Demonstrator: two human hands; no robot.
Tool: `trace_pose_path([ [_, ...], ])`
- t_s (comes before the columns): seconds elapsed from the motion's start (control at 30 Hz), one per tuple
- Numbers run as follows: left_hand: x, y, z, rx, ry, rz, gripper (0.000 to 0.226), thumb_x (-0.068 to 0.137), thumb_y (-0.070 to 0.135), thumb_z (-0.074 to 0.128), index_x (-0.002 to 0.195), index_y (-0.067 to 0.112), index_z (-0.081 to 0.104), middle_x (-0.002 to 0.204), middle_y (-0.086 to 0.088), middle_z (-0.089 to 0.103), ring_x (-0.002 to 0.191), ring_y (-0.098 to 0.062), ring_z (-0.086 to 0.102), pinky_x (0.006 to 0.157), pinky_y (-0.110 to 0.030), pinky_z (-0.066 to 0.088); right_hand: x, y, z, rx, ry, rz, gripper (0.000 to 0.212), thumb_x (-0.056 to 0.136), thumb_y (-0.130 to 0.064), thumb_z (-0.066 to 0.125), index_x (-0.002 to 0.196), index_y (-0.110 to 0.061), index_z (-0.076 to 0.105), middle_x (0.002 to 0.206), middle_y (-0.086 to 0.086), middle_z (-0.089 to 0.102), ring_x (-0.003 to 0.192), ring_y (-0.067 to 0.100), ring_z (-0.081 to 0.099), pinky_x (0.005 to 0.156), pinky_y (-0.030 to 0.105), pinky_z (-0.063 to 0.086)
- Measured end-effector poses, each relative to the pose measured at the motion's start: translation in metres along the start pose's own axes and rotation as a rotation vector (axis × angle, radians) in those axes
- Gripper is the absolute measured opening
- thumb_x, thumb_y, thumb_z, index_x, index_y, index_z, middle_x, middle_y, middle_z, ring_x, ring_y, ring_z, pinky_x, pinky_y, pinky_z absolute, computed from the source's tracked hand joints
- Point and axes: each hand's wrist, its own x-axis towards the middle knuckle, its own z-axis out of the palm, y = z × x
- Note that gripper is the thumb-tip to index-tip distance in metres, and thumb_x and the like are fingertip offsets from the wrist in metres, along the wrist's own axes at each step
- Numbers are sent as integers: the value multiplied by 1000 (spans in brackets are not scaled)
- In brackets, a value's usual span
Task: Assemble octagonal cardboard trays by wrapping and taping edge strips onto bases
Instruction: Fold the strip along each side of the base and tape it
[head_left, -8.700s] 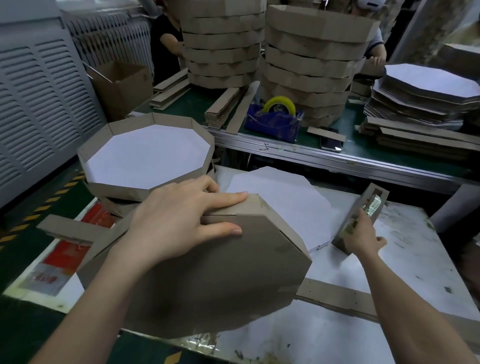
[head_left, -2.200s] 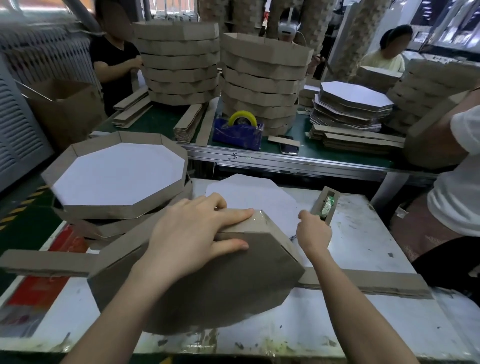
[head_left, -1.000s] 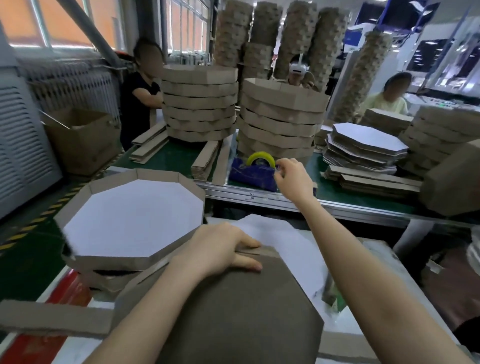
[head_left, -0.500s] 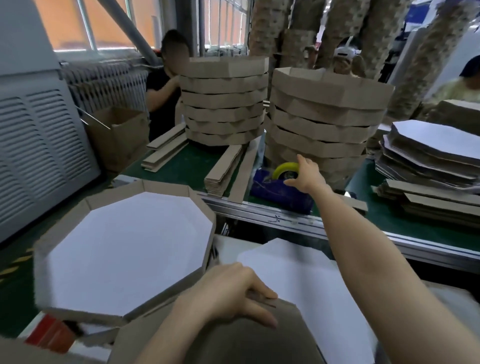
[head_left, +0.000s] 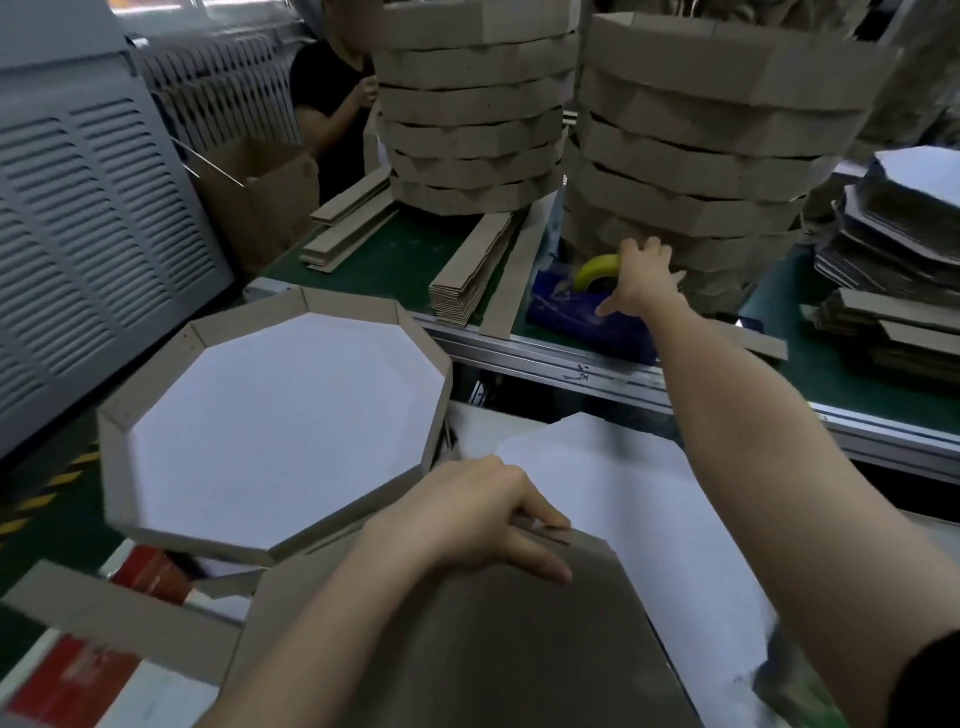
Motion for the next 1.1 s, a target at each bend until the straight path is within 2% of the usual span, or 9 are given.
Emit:
trace_pose_path([
  [0.07,-2,0,0,-1,11,-6,53,69,74,65,119,58,56,114,21,67,99,-3,54,88,-32,50,-2,-1,4,16,-2,-39,86,71,-23,89,137,-7,36,139,21,41,129,44,40,107,66,33],
  [0.17,-8,-1,1,-12,29,0,53,70,73,66,119,57,57,120,26,63,103,-1,45,88,-28,48,-9,0,6,14,41,-67,73,70,-26,88,124,-9,41,120,17,58,106,40,59,81,46,47],
  [0.27,-13,-2,0,-25,31,17,52,71,71,66,120,57,56,119,27,63,106,0,38,86,-29,49,-18,2,10,18,112,-104,67,69,-28,88,116,-12,44,115,15,59,101,38,59,72,42,43],
  [0.6,-45,13,-7,3,63,82,57,71,72,66,124,50,60,125,25,61,112,1,54,95,-26,47,-81,9,-40,235,194,-33,69,61,-40,92,102,-19,41,96,5,52,84,29,52,65,38,40],
  [0.7,-64,24,-8,27,87,111,60,70,74,65,125,51,58,126,23,61,115,-1,53,97,-29,46,-114,14,-61,204,124,-119,77,58,-38,94,113,-21,43,109,9,58,92,28,55,70,40,46],
  [0.8,-91,34,-6,60,120,156,61,69,77,63,125,54,56,125,27,60,115,0,52,96,-30,46,-157,14,-70,114,1,-216,97,60,-34,94,141,-17,43,134,11,54,120,33,52,96,45,48],
  [0.83,-101,37,-5,71,136,172,61,70,77,62,125,55,55,124,29,60,113,2,52,94,-29,47,-173,12,-70,63,-52,-245,94,61,-33,93,141,-17,47,133,9,56,121,32,53,96,43,48],
  [0.97,-137,44,-1,113,181,234,64,69,83,54,128,56,52,117,28,62,104,1,53,86,-29,48,-232,6,-55,-198,-251,-291,59,63,-28,91,115,-25,63,108,-1,65,97,21,61,64,23,43],
  [1.1,-162,53,5,157,173,280,69,68,86,46,130,56,48,110,26,60,98,2,49,73,-21,40,-263,11,-32,-514,-390,-369,71,64,-15,90,127,-25,60,119,-1,63,104,24,59,77,31,48],
])
